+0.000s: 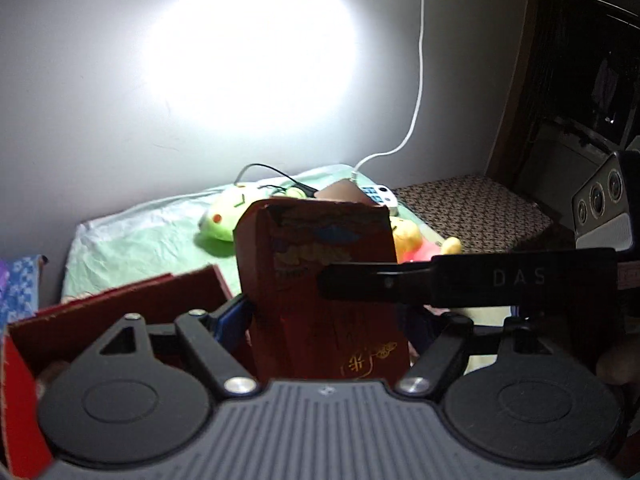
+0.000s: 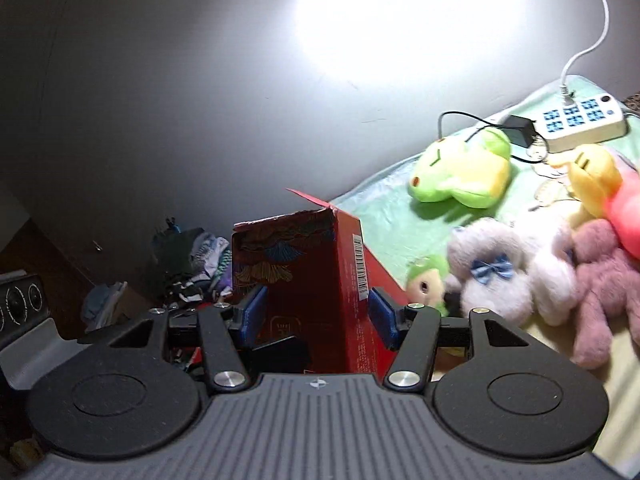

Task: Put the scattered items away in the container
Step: 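Lift the gift box with the right gripper and carry it over the red box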

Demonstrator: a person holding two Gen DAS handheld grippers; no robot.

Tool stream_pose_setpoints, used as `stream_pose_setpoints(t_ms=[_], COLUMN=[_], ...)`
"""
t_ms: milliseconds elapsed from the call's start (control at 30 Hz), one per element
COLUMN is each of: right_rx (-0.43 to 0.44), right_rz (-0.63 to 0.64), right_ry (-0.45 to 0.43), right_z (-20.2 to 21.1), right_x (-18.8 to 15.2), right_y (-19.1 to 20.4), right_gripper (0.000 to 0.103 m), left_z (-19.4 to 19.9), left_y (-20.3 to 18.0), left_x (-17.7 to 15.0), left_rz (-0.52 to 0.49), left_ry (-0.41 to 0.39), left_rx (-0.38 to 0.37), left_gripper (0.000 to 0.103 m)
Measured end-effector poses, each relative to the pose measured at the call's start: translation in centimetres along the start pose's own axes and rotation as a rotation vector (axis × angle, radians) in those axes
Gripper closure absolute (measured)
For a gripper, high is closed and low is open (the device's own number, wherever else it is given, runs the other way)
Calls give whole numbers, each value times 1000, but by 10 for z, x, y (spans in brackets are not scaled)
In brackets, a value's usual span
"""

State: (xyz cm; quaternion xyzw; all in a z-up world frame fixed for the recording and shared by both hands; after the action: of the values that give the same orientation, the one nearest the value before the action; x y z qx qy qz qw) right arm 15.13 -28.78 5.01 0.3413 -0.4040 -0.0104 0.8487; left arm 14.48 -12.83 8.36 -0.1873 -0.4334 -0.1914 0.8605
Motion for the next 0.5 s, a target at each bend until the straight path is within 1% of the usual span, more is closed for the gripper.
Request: stream_pose_setpoints(t_ms=[100,167,200,267,333,433,500], right_rx=[22,27,22,-12,-74,-175,-220], right_rz=[32,28,19,20,46,106,135], right_ry=[16,52,76,126,182,249,287], right_z=[-30,-53,-64,-86,-105,-130,-139], right_x=[2,-1,-2,-8,-14,-23,-29], right_y=[21,29,31,35,39,43,45], right_gripper=[45,45,45,45,45,45,45], left_z=[7,8,6,-4,-20,-45,-58], left_y=[28,50,61,84,104,122,129], left_x=[-2,-9,-13,-21,-33,-50,-59], left_rz=[0,23,44,100,164,236,264], left_ry=[4,21,32,66,114,169,204], left_rx=[69,89,88,66,34,-13,-35], left_gripper=[25,25,25,25,25,24,24])
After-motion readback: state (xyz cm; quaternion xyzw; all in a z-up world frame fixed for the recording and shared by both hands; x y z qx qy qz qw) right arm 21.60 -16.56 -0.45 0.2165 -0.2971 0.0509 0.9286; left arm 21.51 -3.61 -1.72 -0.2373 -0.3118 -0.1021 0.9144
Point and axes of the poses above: each gripper's, at about its wrist camera, not at the fingertips, and z roughly against the way its jaws point, y to its left, x to its top, the point moved 4 cm from there along -z, roughly the way its jaws point, and after that the axes turned 7 degrees about -x, right-handed, at the moved point
